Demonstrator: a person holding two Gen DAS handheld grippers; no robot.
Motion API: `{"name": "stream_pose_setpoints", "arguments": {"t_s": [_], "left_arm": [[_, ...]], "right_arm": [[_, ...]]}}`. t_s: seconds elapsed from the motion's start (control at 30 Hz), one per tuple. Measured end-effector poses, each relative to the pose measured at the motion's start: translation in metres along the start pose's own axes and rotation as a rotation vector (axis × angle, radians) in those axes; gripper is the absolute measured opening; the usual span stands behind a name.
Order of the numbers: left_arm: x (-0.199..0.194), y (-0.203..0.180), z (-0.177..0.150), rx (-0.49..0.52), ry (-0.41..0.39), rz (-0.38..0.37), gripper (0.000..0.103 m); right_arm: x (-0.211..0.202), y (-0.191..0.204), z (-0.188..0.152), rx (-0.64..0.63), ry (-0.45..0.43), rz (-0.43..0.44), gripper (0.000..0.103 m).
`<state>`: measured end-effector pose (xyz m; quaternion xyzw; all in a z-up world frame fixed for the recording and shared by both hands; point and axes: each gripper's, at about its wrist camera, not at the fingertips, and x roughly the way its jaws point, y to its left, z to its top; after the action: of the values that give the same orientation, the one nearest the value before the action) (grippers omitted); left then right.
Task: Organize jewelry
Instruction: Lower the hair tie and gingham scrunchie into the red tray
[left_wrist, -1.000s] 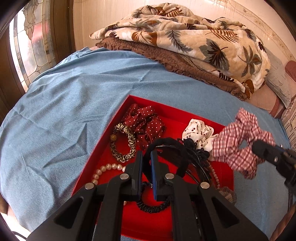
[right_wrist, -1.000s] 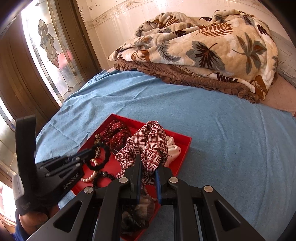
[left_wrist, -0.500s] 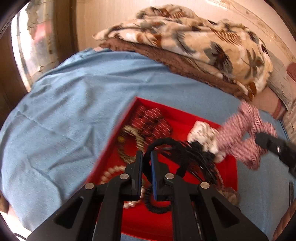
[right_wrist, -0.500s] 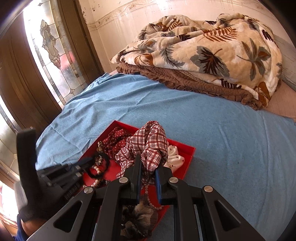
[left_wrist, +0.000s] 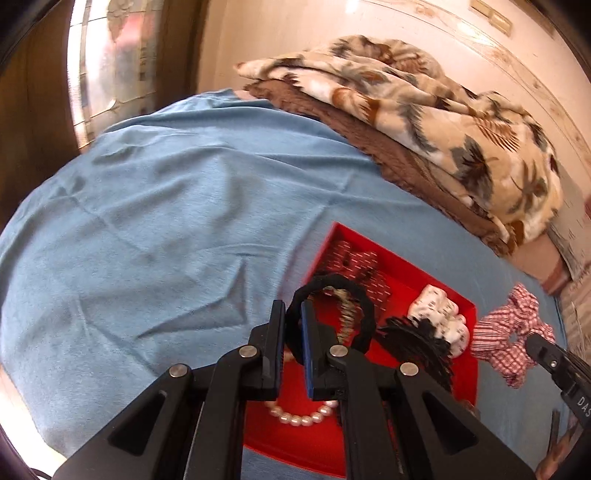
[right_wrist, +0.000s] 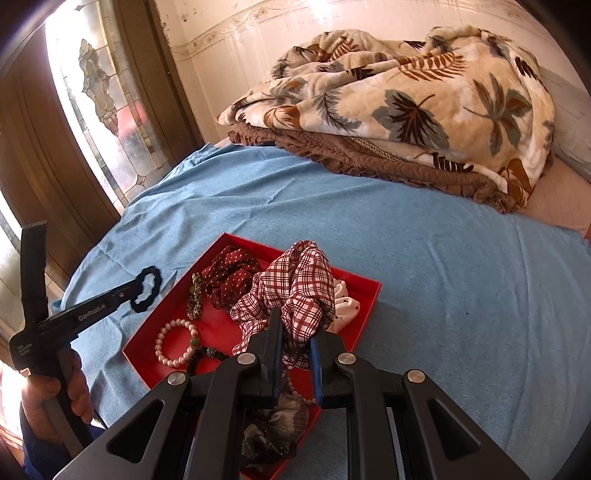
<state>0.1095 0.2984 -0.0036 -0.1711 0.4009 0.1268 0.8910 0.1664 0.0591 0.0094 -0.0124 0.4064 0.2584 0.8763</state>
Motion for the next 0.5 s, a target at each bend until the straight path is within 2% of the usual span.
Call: {"name": "stream_pose_setpoints", "arguments": {"t_s": [0.3,0.5], "left_arm": [[0.016,-0.04,-0.017,0.124,0.065,-0.038,0.008],[0.032,-0.054,-0.028,0.166,0.116,-0.026,0.008]], "right_arm": [[0.008,-0.004,-0.032,-0.026,0.076,-0.021,0.014],[0.009,-0.012,-0.03,0.003,0.076,-0.017,0.014]]}}
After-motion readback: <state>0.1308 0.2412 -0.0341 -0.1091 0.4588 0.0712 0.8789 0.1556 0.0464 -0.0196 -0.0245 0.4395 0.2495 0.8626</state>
